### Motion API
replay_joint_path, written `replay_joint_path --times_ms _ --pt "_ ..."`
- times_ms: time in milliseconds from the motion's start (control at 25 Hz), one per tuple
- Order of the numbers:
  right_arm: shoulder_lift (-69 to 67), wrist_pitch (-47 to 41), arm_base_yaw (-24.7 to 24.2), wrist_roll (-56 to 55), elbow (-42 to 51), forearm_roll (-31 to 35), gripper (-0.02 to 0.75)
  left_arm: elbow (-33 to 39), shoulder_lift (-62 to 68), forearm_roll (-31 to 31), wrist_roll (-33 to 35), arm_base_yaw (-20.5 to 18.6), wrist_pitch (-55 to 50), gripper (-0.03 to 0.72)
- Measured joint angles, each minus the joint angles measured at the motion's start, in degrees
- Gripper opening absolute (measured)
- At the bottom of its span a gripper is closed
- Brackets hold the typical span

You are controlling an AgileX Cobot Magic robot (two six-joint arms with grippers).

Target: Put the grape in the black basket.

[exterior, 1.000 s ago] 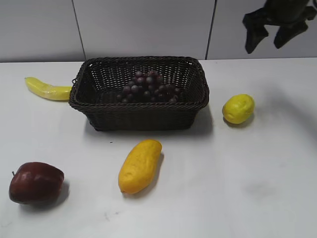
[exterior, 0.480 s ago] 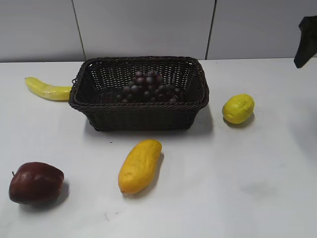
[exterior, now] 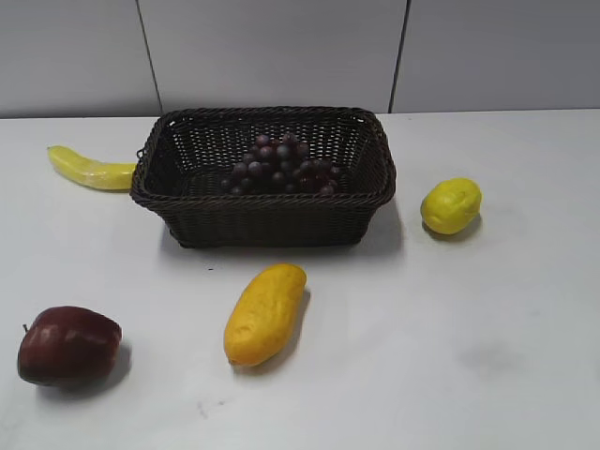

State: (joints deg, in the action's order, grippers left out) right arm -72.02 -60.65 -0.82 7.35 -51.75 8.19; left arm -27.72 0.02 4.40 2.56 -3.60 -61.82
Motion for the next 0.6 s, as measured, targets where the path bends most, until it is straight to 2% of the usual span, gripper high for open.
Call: replay_joint_path --times_ms 440,600 --pt "26.04 1.02 0.0 0.13 20.38 0.0 0.594 0.0 0.0 0.0 0.0 0.0 0.0 0.228" --pt "36.07 0.44 0.0 0.13 22.34 0.41 0.594 0.0 0.0 0.0 0.0 0.0 0.0 0.228"
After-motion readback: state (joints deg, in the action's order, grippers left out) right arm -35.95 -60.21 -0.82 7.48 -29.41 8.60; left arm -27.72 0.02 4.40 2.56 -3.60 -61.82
